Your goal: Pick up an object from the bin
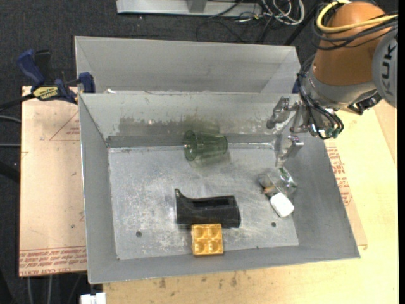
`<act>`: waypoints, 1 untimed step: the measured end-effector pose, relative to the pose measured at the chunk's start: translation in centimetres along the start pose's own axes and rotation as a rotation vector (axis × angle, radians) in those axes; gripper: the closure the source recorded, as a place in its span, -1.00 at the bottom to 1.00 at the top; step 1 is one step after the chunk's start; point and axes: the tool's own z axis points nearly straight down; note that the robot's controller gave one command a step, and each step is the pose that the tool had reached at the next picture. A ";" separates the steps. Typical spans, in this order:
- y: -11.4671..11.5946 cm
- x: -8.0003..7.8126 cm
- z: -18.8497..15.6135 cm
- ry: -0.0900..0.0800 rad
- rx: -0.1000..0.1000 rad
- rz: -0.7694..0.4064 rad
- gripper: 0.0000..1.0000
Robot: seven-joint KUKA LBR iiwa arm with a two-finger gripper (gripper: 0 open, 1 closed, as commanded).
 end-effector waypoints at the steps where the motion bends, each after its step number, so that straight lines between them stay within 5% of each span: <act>1: 0.0 -0.1 -0.5 -0.008 0.001 -0.002 -1.00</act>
Offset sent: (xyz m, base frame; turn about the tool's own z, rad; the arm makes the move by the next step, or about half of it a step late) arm -0.1204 -0.0676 -0.0673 -0.1919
